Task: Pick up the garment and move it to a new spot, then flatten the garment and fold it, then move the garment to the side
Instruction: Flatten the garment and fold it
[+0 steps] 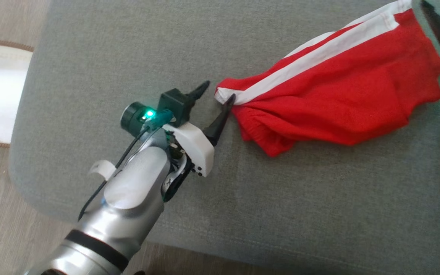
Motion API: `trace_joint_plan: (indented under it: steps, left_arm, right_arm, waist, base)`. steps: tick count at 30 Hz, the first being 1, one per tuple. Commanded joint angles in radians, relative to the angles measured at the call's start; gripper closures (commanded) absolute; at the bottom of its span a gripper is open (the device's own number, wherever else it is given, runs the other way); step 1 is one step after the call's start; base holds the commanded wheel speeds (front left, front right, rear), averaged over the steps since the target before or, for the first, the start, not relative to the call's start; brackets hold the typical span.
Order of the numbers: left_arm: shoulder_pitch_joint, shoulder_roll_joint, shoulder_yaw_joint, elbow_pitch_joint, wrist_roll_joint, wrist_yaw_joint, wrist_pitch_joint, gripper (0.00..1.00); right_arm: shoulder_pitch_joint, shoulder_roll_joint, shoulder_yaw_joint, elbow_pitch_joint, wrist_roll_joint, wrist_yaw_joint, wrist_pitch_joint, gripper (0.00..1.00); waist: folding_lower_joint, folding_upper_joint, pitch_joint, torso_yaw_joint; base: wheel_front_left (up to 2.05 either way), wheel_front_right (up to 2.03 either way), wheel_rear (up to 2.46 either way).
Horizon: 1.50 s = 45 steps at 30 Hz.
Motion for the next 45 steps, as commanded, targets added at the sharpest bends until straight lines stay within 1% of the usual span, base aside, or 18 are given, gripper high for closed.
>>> trace_joint_plan:
  steps: [1, 4, 10, 13, 15, 18, 21, 24, 25, 27, 28, 29, 33, 36, 40, 45]
  left_arm:
    - [-0.033, 0.012, 0.042, -0.009, 0.001, 0.011, -0.02, 0.0]
    - [-0.03, 0.011, 0.064, 0.013, -0.015, 0.023, -0.039, 0.0]
    - [0.002, 0.02, 0.137, -0.01, -0.053, 0.058, -0.066, 0.0]
    - [0.033, 0.027, 0.187, -0.058, -0.068, 0.081, -0.071, 0.0]
    - [0.059, 0.033, 0.232, -0.121, -0.068, 0.099, -0.071, 0.0]
    - [0.119, 0.036, 0.3, -0.223, -0.059, 0.122, -0.072, 0.0]
    - [0.191, 0.034, 0.363, -0.314, -0.047, 0.142, -0.072, 0.0]
    - [0.267, 0.024, 0.421, -0.393, -0.041, 0.155, -0.072, 0.0]
    - [0.316, 0.017, 0.453, -0.438, -0.035, 0.157, -0.072, 0.0]
    - [0.362, 0.012, 0.478, -0.475, -0.022, 0.153, -0.072, 0.0]
    - [0.383, 0.01, 0.49, -0.49, -0.013, 0.151, -0.072, 0.0]
    - [0.383, 0.01, 0.49, -0.49, -0.013, 0.151, -0.072, 0.0]
    - [0.463, 0.0, 0.533, -0.535, 0.023, 0.139, -0.072, 0.0]
    - [0.518, -0.007, 0.55, -0.563, 0.053, 0.121, -0.072, 0.0]
    - [0.579, -0.014, 0.555, -0.581, 0.087, 0.102, -0.072, 0.0]
    - [0.613, -0.017, 0.555, -0.591, 0.086, 0.097, -0.072, 0.0]
  right_arm:
    - [-0.008, 0.009, -0.005, -0.006, 0.01, -0.001, -0.043, 0.0]
    - [0.004, 0.034, -0.002, 0.025, 0.019, -0.001, -0.121, 0.0]
    - [0.046, 0.098, -0.064, 0.074, 0.036, -0.001, -0.33, 0.0]
    - [0.09, 0.135, -0.1, 0.075, 0.037, -0.001, -0.436, 0.0]
    - [0.119, 0.157, -0.136, 0.071, 0.033, -0.001, -0.503, 0.0]
    - [0.171, 0.192, -0.207, 0.06, 0.025, -0.001, -0.566, 0.0]
    - [0.246, 0.244, -0.31, 0.033, 0.046, -0.001, -0.59, 0.0]
    - [0.329, 0.281, -0.396, -0.022, 0.018, -0.001, -0.599, 0.0]
    - [0.394, 0.304, -0.455, -0.061, -0.017, -0.001, -0.601, 0.0]
    - [0.456, 0.315, -0.491, -0.101, -0.112, -0.001, -0.603, 0.0]
    - [0.488, 0.331, -0.513, -0.127, -0.152, -0.001, -0.603, 0.0]
    - [0.488, 0.331, -0.513, -0.127, -0.152, -0.001, -0.603, 0.0]
    - [0.626, 0.426, -0.615, -0.224, -0.253, -0.001, -0.603, 0.0]
    - [0.727, 0.488, -0.665, -0.3, -0.325, -0.001, -0.598, 0.0]
    - [0.837, 0.567, -0.732, -0.385, -0.376, -0.001, -0.58, 0.0]
    - [0.911, 0.613, -0.776, -0.457, -0.408, -0.001, -0.557, 0.0]
  waist:
    - [-0.0001, 0.0, -0.012, -0.014]
    - [-0.0001, 0.0, -0.036, -0.035]
    - [-0.0001, 0.0, -0.109, -0.082]
    - [-0.0001, 0.0, -0.155, -0.106]
    - [-0.0001, 0.0, -0.184, -0.123]
    - [-0.0001, 0.0, -0.224, -0.147]
    - [-0.0001, 0.0, -0.26, -0.169]
    - [-0.0001, 0.0, -0.291, -0.187]
    - [-0.0001, 0.0, -0.308, -0.2]
    - [-0.0001, 0.0, -0.319, -0.215]
    - [-0.0001, 0.0, -0.322, -0.223]
    - [-0.0001, 0.0, -0.322, -0.223]
    - [-0.0001, 0.0, -0.338, -0.253]
    - [-0.0001, 0.0, -0.35, -0.266]
    - [-0.0001, 0.0, -0.36, -0.273]
    - [-0.0001, 0.0, -0.362, -0.269]
  base:
    - [0.0, 0.0, 0.0]
    - [0.0, 0.0, 0.0]
    - [0.0, 0.0, 0.0]
    - [0.0, 0.0, 0.0]
    - [0.0, 0.0, 0.0]
    - [0.0, 0.0, 0.0]
    - [0.0, 0.0, 0.0]
    - [0.0, 0.0, 0.0]
    - [0.0, 0.0, 0.0]
    - [0.0, 0.0, 0.0]
    - [0.0, 0.0, 0.0]
    - [0.0, 0.0, 0.0]
    - [0.0, 0.0, 0.0]
    - [0.0, 0.0, 0.0]
    - [0.0, 0.0, 0.0]
    - [0.0, 0.0, 0.0]
